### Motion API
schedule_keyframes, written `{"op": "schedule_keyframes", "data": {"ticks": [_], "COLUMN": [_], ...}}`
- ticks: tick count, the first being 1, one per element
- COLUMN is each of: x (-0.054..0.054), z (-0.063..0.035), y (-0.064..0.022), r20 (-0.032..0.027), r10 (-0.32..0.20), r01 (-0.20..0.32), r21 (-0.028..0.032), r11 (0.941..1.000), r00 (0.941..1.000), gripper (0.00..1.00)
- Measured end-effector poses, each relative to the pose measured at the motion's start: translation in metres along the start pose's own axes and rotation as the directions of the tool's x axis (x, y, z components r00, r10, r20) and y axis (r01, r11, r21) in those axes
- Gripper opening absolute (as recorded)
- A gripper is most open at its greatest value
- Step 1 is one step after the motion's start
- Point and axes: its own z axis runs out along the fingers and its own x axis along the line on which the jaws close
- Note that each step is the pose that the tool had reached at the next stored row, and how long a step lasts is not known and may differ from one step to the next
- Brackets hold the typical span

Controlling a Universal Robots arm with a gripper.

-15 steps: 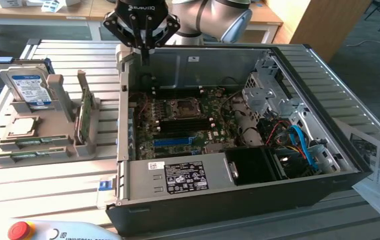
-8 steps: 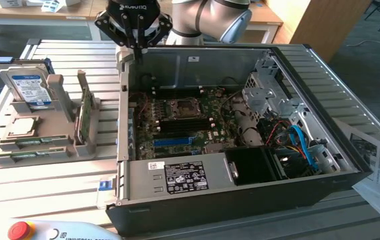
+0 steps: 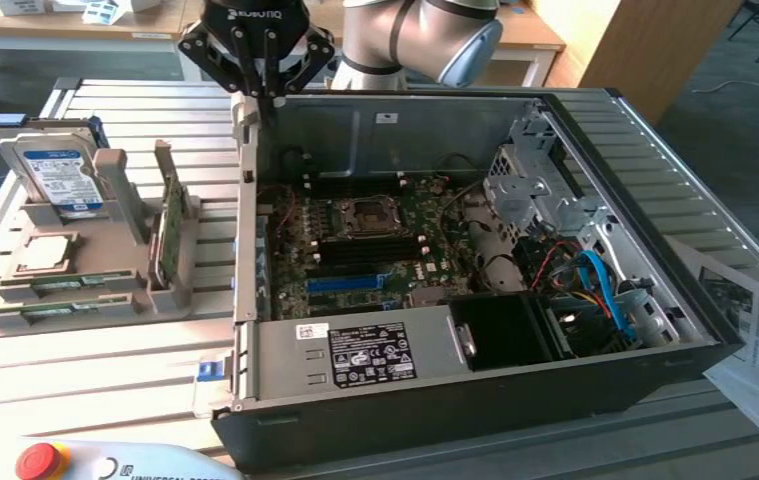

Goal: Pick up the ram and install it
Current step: 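Reach for the ram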

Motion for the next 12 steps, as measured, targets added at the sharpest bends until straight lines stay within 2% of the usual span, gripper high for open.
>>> {"op": "schedule_keyframes", "data": {"ticks": [12], "x": [0.017], "z": [0.0015], "y": [0.0010], "r20": [-0.0041], "r10": [0.000], "r01": [0.000], "r21": [0.0004], "r11": [1.0000], "r00": [1.0000], "gripper": [0.11]}}
